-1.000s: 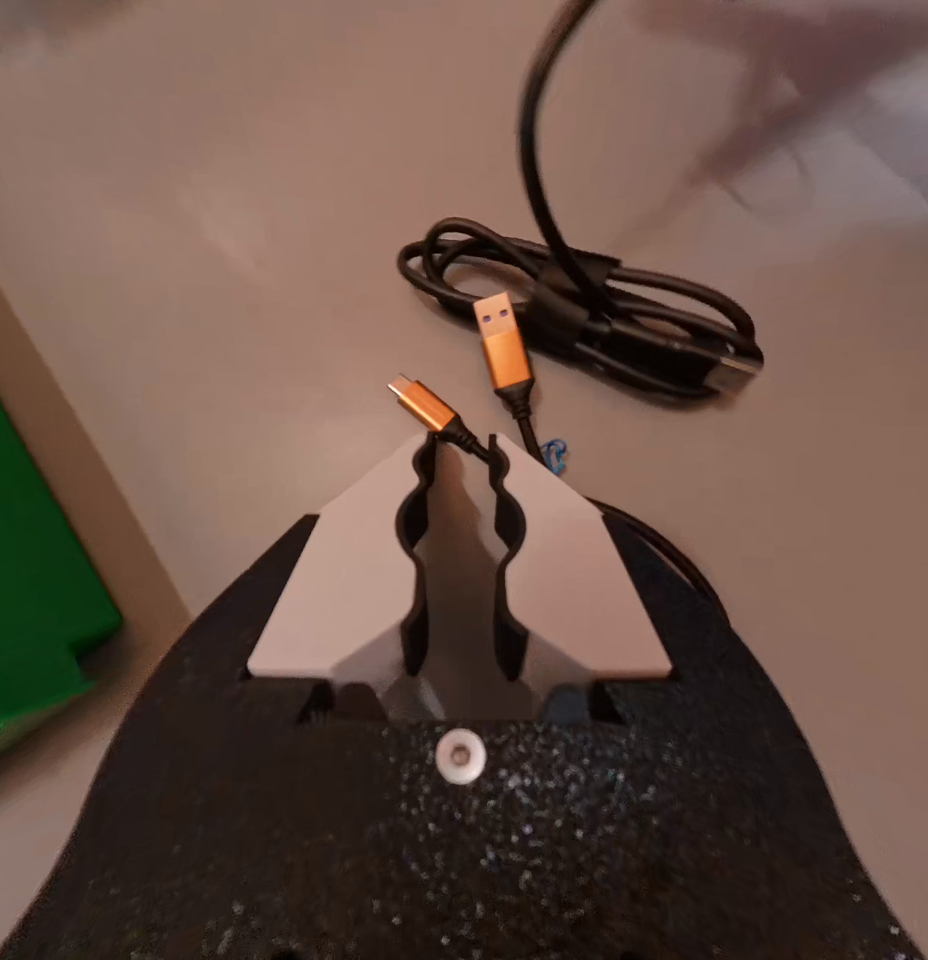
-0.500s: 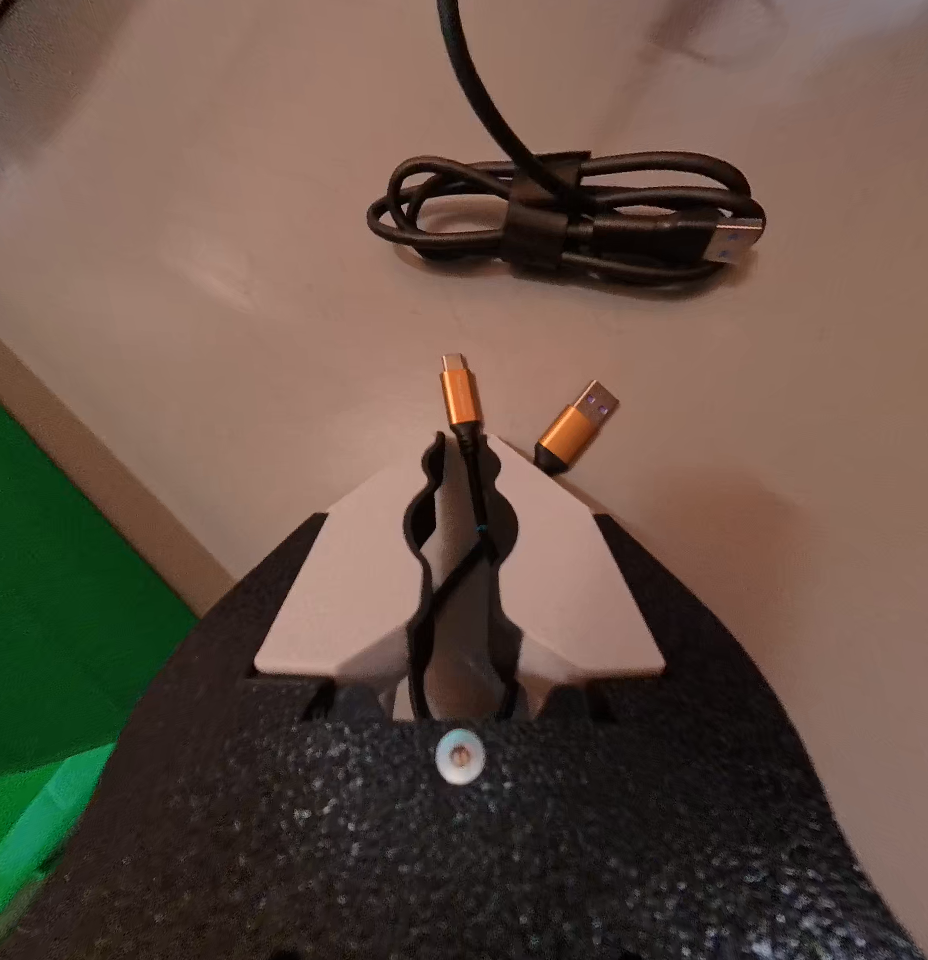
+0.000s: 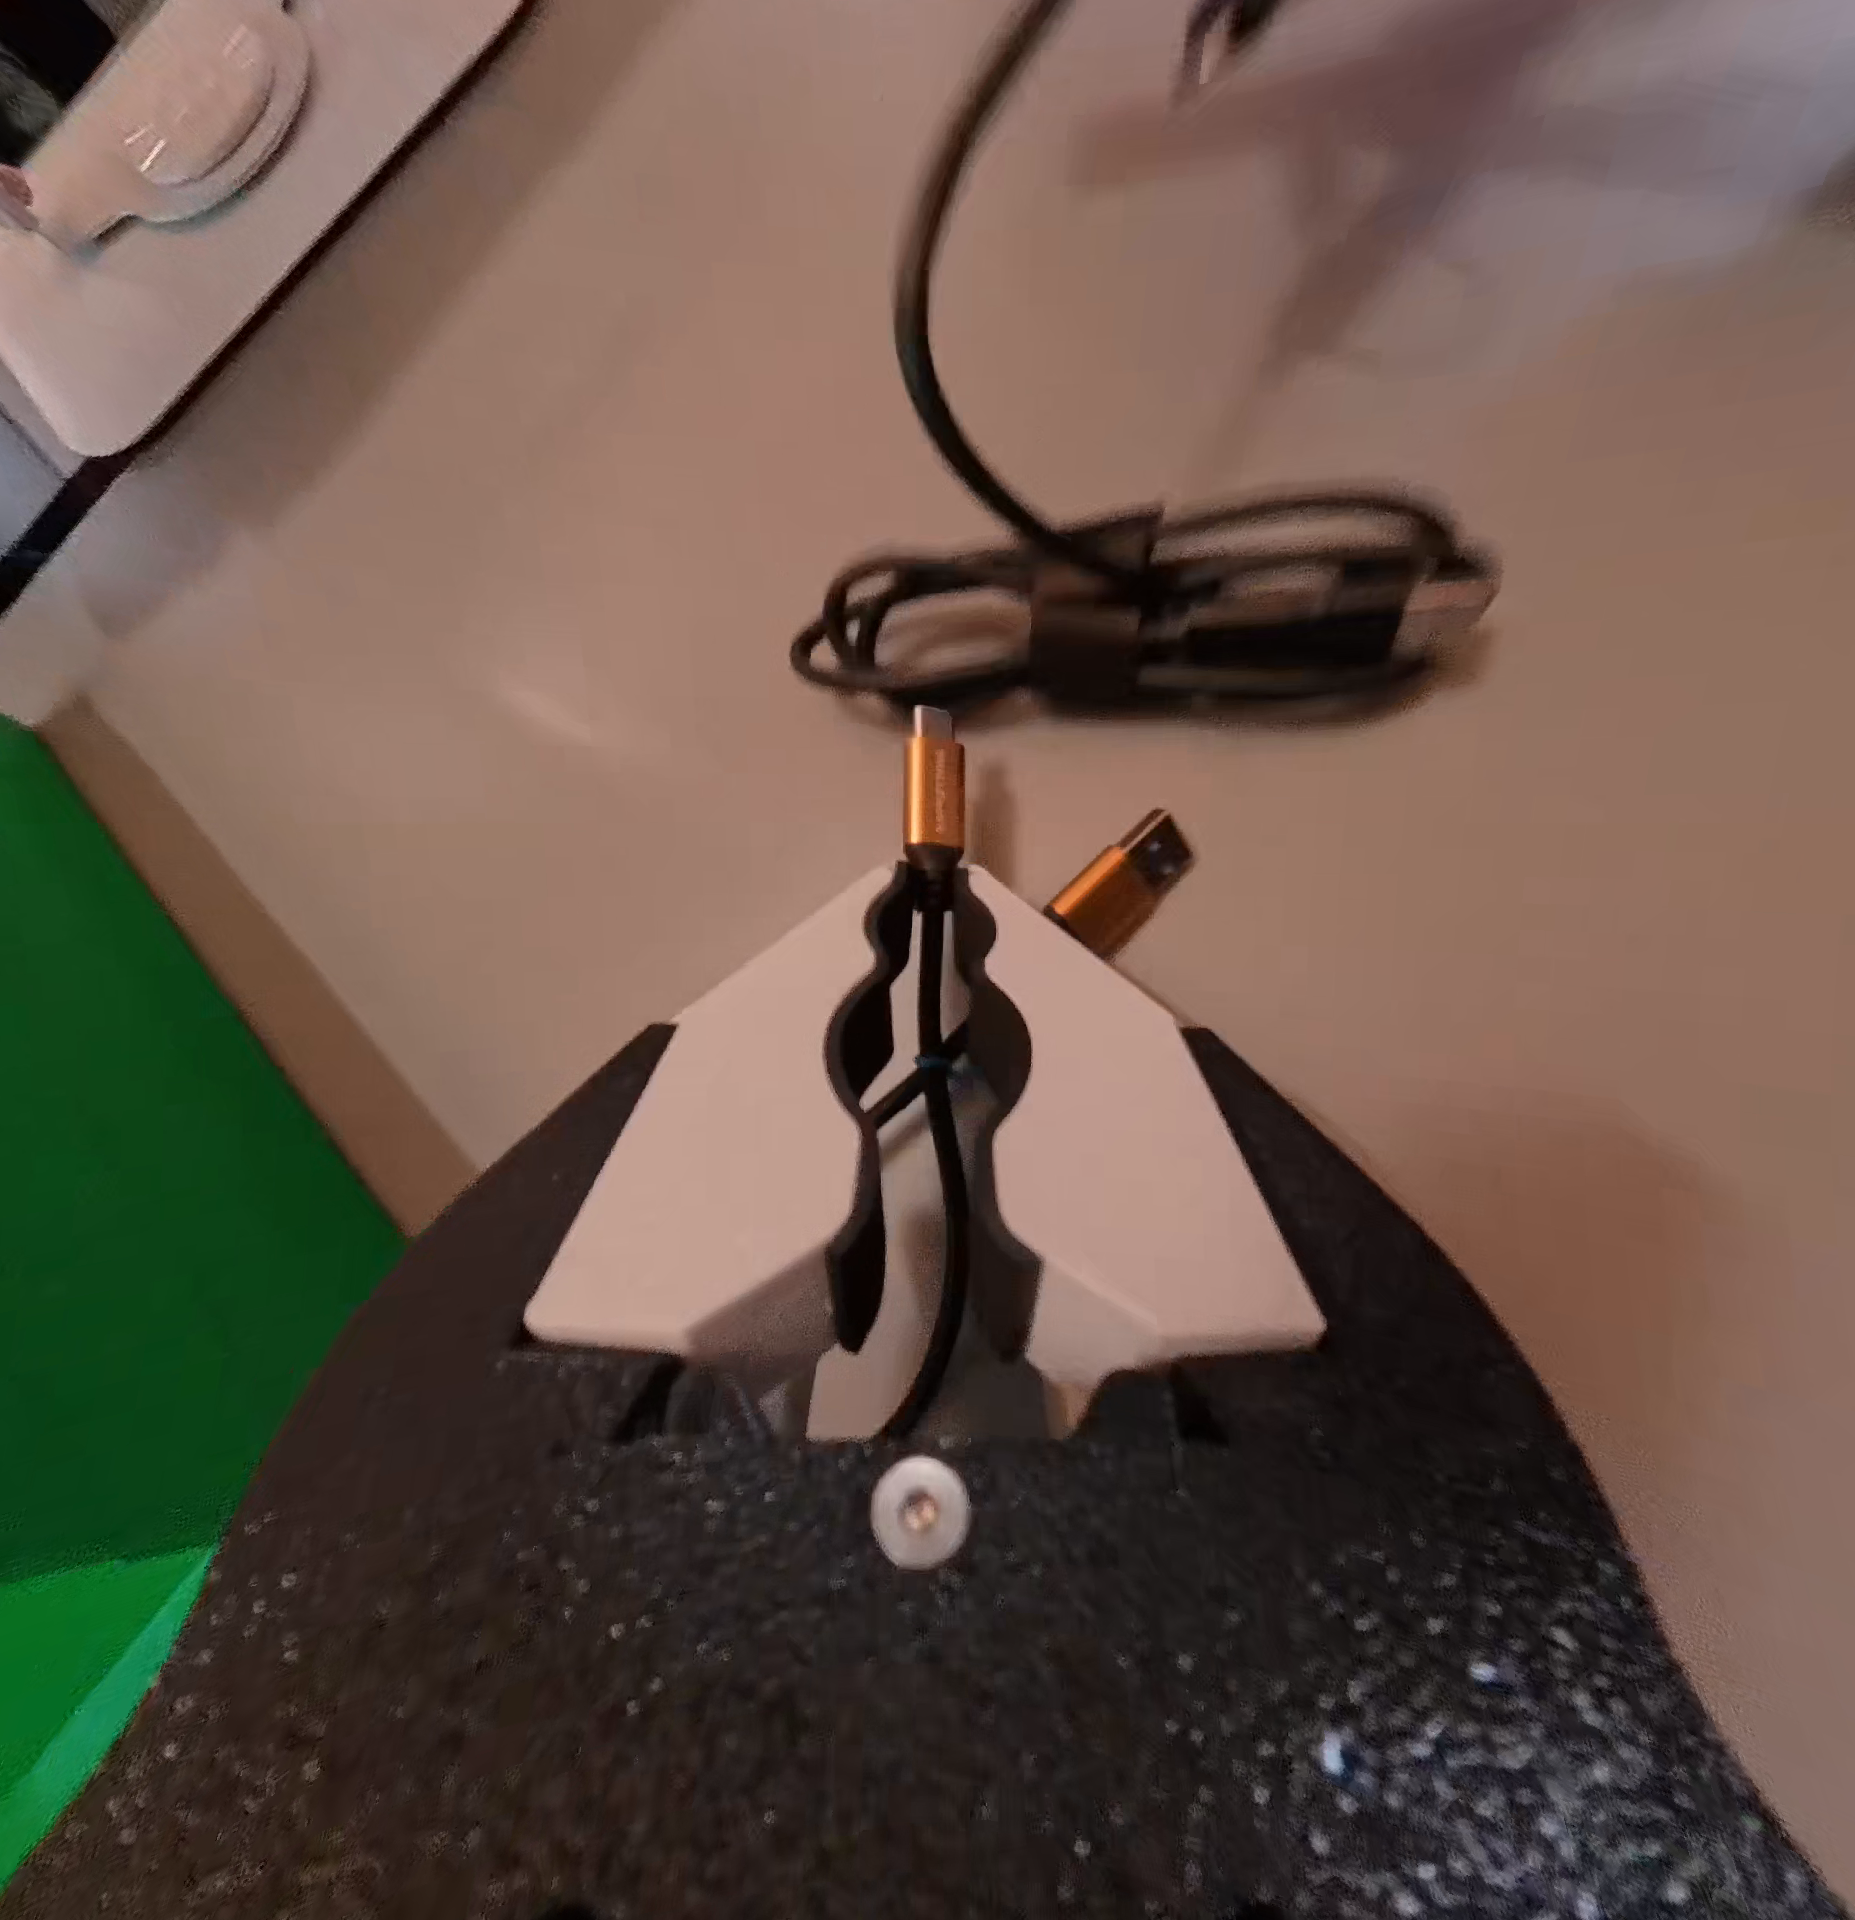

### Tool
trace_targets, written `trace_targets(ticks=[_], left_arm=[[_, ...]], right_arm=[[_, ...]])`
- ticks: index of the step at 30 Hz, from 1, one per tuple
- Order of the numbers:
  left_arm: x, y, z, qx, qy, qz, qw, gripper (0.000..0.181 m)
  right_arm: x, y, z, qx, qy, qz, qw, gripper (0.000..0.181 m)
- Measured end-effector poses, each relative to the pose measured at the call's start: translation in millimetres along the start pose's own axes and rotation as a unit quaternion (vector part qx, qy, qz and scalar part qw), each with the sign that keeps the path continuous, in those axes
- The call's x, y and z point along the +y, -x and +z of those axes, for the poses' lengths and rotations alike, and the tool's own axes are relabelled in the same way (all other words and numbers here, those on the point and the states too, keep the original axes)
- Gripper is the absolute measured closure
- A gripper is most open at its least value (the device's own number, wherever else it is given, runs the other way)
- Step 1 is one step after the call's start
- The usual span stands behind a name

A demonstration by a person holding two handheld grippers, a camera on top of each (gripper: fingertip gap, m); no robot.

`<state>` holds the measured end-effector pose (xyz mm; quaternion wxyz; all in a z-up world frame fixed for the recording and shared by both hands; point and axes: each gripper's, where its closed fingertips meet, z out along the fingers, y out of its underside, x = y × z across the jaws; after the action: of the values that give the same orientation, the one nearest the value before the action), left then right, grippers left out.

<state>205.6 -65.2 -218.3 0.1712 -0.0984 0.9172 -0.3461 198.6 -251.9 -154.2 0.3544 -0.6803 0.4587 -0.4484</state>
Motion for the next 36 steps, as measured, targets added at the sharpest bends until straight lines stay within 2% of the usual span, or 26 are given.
trace_targets(ticks=[1, 6, 9, 13, 18, 22, 29, 31, 36], left_arm=[[-11, 0, -5, 0.02, -0.012, -0.024, 0.999, 0.176], [-73, 8, -40, 0.101, -0.06, -0.08, 0.99, 0.176], [-100, 10, -52, 0.135, -0.064, -0.081, 0.985, 0.177], [-124, 17, -48, 0.142, -0.055, -0.051, 0.987, 0.177], [-146, 30, -35, 0.116, -0.05, -0.02, 0.992, 0.177], [-149, 19, -15, 0.153, -0.052, -0.027, 0.987, 0.176], [-137, 2, 15, 0.19, -0.004, -0.022, 0.982, 0.176], [-135, 8, 19, 0.187, 0.0, -0.042, 0.982, 0.176], [-132, 5, 28, 0.242, -0.003, -0.107, 0.964, 0.176]], right_arm=[[-1, 1, 0, -0.001, -0.001, -0.001, 1.0, 0.16], [2, 4, 3, 0.0, 0.008, -0.012, 1.0, 0.16], [4, 4, 4, 0.002, 0.012, -0.018, 1.0, 0.16], [1, 4, 2, 0.005, 0.01, -0.027, 1.0, 0.16], [-1, 6, 2, 0.008, 0.009, -0.041, 0.999, 0.16], [0, 8, 3, 0.012, 0.014, -0.048, 0.999, 0.16], [9, 11, 10, 0.009, 0.031, -0.046, 0.998, 0.16], [10, 11, 10, 0.008, 0.034, -0.046, 0.998, 0.16], [7, 12, 10, 0.008, 0.023, -0.051, 0.998, 0.16]])
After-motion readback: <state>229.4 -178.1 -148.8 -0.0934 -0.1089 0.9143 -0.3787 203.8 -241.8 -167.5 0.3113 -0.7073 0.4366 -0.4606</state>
